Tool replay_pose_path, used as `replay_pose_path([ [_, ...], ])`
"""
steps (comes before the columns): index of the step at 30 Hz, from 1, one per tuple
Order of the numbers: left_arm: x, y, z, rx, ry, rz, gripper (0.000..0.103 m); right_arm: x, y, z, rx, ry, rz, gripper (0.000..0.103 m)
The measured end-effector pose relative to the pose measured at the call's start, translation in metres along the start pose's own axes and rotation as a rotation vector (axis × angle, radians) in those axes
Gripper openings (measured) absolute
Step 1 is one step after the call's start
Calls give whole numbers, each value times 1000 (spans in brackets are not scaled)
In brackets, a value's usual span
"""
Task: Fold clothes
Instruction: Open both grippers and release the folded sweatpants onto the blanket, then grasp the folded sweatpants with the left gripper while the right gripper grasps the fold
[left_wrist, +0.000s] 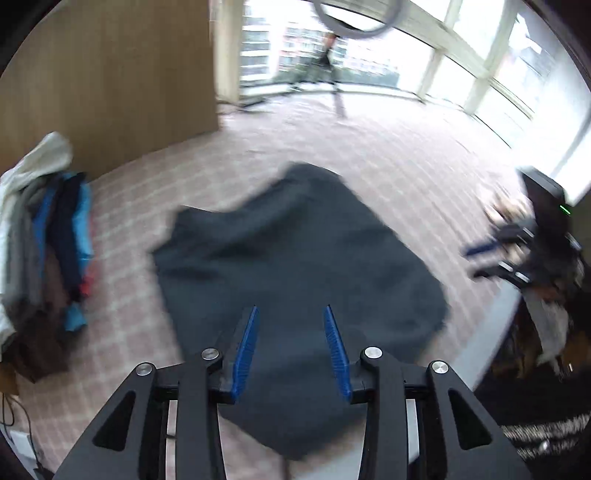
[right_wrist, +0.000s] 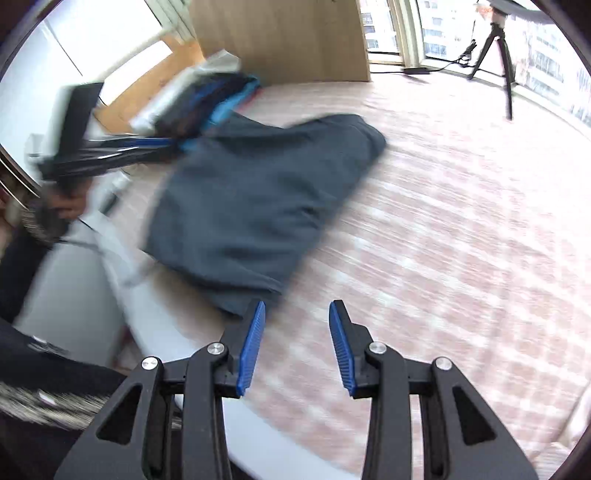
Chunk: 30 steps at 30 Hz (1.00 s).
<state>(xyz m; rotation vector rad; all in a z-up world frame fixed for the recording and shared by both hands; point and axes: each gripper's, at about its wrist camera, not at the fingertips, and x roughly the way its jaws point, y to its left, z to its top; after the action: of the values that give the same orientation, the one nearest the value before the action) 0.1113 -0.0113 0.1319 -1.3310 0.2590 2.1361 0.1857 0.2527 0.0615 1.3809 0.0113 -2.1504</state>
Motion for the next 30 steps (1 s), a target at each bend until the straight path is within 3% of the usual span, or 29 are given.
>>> replay_pose_path([
  [5, 27, -73, 3, 123, 69, -99, 35, 38, 5, -6, -143, 22, -5, 36],
  [10, 59, -118, 17, 248, 138, -93, 36, 52, 5, 2, -195, -3, 50, 36],
  [13, 75, -139, 24, 300, 168, -80, 36, 46, 0, 1, -197, 0, 137, 36],
  [16, 87, -152, 29, 348, 191, -62, 34, 45, -36, 7, -11, 10, 272, 36],
  [20, 92, -154, 25, 362, 212, -29, 7, 60, -95, 30, 316, 5, 407, 36],
  [21, 92, -155, 25, 360, 211, -24, 5, 66, -104, 37, 365, 5, 440, 36],
  [23, 91, -155, 23, 359, 206, -14, 2, 85, -107, 52, 406, 37, 514, 36],
  [26, 82, -158, 20, 377, 181, -12, 2, 105, -94, 67, 374, 107, 486, 35],
  [28, 70, -160, 16, 384, 168, -17, 2, 108, -77, 72, 327, 117, 486, 12],
  [30, 53, -160, 13, 380, 152, -13, 2, 95, -64, 76, 293, 100, 465, 9],
])
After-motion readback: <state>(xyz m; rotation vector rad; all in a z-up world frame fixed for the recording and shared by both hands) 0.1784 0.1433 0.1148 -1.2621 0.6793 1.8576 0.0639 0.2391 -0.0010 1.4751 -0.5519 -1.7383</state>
